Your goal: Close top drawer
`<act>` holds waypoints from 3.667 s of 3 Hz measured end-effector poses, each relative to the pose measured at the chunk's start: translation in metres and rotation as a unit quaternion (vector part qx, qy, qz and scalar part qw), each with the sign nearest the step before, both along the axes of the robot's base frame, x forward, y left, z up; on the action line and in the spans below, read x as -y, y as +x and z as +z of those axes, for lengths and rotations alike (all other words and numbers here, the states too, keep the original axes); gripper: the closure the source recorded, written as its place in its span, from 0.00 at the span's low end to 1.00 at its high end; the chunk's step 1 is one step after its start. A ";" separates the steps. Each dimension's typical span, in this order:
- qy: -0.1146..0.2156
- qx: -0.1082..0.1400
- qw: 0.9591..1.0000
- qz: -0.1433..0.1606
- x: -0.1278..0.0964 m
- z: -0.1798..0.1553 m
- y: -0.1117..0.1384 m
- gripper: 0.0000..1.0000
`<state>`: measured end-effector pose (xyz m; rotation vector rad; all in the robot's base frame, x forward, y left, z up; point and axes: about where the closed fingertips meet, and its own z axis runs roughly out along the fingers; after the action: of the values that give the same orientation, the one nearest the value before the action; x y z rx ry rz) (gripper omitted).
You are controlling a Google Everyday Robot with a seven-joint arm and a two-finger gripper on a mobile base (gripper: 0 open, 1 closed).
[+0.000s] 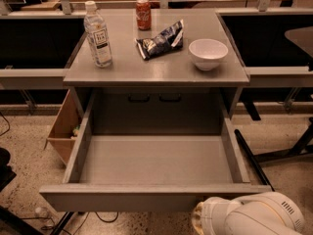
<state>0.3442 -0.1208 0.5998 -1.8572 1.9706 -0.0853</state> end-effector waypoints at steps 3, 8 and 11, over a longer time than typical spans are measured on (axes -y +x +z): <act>0.014 0.027 0.999 0.030 -0.020 0.011 0.035 1.00; -0.030 0.089 0.992 0.085 -0.008 0.037 0.203 1.00; -0.047 0.095 0.990 0.089 0.000 0.041 0.254 1.00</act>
Offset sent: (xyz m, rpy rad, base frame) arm 0.0226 0.0259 0.0038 0.0835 0.0439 0.0799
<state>0.5982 -0.1204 0.6411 -1.9954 1.6937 -0.2961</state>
